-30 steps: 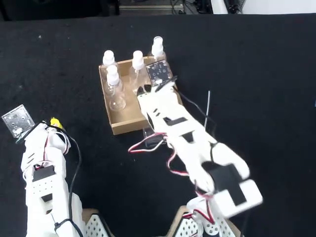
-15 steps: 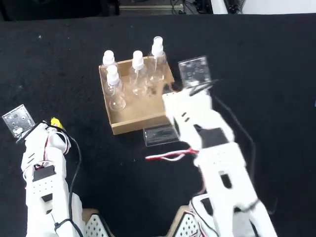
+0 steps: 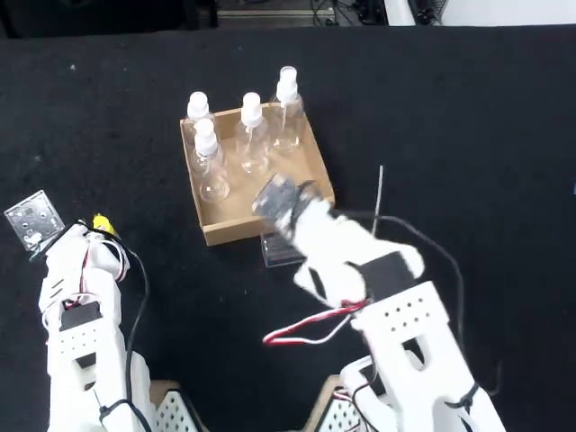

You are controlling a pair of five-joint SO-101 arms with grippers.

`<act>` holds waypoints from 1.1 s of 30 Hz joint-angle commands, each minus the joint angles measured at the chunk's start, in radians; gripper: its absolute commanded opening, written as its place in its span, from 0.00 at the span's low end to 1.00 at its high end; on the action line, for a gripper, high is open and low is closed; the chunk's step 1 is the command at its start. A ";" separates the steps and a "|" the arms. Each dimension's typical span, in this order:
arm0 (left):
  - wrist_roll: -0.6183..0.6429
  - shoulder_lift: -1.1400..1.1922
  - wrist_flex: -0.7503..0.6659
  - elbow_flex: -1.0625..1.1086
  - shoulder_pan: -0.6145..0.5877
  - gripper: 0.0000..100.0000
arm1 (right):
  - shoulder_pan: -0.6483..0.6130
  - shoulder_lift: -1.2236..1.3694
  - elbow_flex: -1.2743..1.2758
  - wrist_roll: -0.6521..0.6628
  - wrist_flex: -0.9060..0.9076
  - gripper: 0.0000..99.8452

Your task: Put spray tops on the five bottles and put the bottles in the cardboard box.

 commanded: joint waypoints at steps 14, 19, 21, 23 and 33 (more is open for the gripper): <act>-0.052 -0.015 -0.023 0.004 0.012 0.09 | -0.018 0.047 0.196 0.195 -0.279 0.33; -0.055 -0.015 -0.023 0.007 0.012 0.09 | -0.018 0.143 0.197 0.229 -0.296 0.33; -0.055 -0.015 -0.023 0.005 0.012 0.09 | -0.015 0.151 0.197 0.259 -0.261 0.33; -0.055 -0.015 -0.023 0.005 0.012 0.09 | -0.014 0.139 0.188 0.287 -0.207 0.33; -0.055 -0.015 -0.023 0.001 0.012 0.09 | -0.012 -0.033 0.168 0.414 -0.049 0.33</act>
